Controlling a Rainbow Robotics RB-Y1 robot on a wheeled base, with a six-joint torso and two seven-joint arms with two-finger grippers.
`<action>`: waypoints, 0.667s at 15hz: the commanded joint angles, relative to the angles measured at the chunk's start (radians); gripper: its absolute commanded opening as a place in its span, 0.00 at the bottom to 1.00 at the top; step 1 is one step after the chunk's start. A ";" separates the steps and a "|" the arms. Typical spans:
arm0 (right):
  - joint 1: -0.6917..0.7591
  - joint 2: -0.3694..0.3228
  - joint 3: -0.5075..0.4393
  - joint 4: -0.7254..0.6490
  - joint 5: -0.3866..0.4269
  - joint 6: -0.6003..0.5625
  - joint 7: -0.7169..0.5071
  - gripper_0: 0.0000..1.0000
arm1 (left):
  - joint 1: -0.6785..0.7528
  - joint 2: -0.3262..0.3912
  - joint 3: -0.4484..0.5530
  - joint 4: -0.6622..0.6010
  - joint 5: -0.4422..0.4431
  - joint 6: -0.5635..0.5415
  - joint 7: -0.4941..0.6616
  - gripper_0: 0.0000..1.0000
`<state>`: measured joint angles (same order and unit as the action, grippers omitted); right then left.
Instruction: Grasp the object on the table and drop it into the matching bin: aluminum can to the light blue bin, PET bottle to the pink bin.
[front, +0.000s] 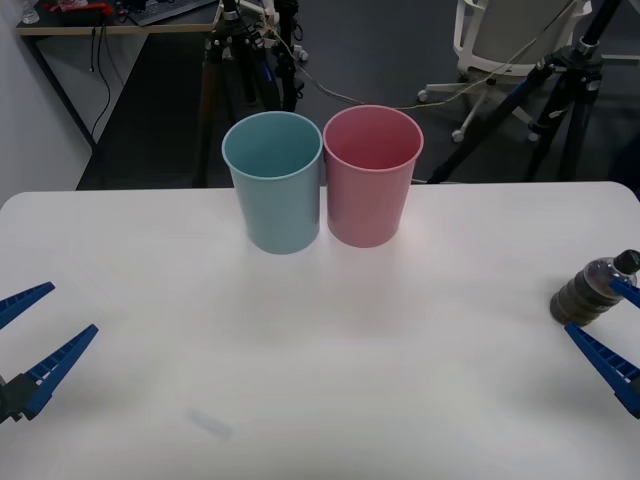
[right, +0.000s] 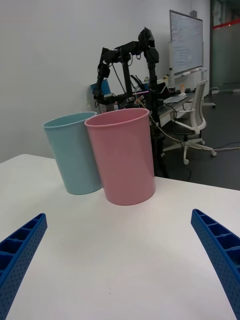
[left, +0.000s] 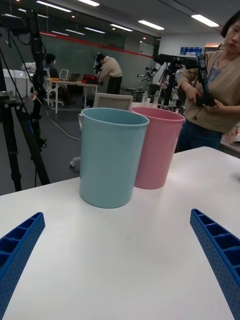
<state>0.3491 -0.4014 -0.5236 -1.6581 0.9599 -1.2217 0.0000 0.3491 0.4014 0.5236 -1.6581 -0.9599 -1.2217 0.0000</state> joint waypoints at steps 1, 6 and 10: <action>0.000 0.000 0.000 0.000 0.000 0.000 0.000 1.00 | 0.000 0.000 0.000 0.000 0.000 0.000 0.000 1.00; 0.016 0.003 0.042 0.000 -0.055 0.007 -0.008 1.00 | 0.000 0.000 0.000 0.000 0.000 0.000 0.000 1.00; 0.080 0.000 0.040 0.000 -0.087 0.016 0.018 1.00 | 0.000 0.000 0.000 0.000 0.000 0.000 0.000 1.00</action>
<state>0.4161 -0.4022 -0.4819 -1.6582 0.8788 -1.2092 0.0125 0.3491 0.4014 0.5236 -1.6580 -0.9599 -1.2217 0.0000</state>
